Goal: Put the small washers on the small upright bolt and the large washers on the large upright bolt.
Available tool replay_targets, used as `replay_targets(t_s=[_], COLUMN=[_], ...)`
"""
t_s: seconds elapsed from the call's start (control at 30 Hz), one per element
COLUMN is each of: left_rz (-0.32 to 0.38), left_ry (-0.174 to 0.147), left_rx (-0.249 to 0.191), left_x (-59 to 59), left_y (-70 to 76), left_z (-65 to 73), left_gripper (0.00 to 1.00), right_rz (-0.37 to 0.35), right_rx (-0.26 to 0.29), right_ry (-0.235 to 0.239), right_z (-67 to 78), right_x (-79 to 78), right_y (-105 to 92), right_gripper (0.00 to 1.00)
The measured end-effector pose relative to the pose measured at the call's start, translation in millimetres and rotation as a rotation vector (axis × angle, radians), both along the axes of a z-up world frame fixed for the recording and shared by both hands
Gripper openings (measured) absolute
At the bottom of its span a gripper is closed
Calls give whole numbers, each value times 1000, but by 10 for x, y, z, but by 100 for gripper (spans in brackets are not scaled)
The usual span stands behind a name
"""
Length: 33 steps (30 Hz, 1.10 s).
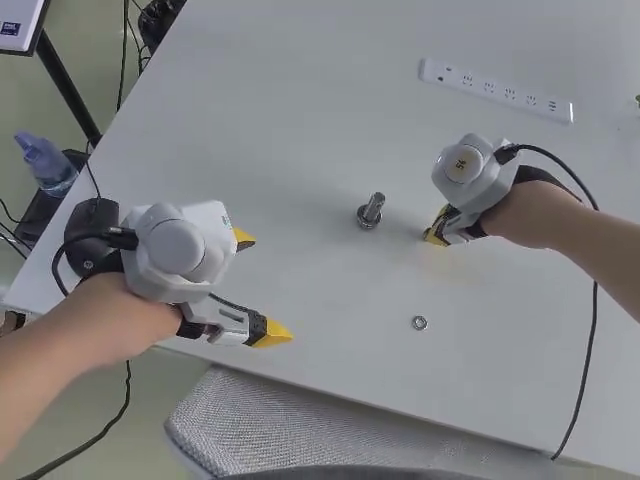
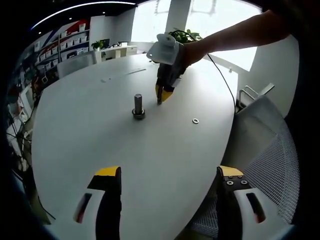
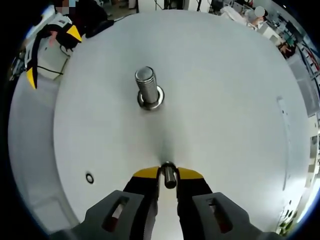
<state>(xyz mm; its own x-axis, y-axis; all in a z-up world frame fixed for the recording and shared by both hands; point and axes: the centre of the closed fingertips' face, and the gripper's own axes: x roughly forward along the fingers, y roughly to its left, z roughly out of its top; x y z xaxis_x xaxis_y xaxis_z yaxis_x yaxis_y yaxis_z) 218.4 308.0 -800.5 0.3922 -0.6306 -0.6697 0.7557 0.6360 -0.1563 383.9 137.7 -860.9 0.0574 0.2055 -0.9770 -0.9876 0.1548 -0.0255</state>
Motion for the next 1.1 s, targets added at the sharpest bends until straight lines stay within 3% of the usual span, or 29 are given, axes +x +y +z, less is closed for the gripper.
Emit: replay_targets(t_s=[0.73, 1.1], left_rz=[-3, -8], left_ry=[1, -10], left_rx=[4, -1], left_x=[-21, -21], left_y=[-25, -48], left_z=[12, 53], left_gripper=[76, 76], right_rz=[11, 3], right_rx=[11, 28], right_ry=[5, -3], right_z=[2, 96], right_x=[51, 58], right_y=[-32, -64], right_gripper=[22, 23])
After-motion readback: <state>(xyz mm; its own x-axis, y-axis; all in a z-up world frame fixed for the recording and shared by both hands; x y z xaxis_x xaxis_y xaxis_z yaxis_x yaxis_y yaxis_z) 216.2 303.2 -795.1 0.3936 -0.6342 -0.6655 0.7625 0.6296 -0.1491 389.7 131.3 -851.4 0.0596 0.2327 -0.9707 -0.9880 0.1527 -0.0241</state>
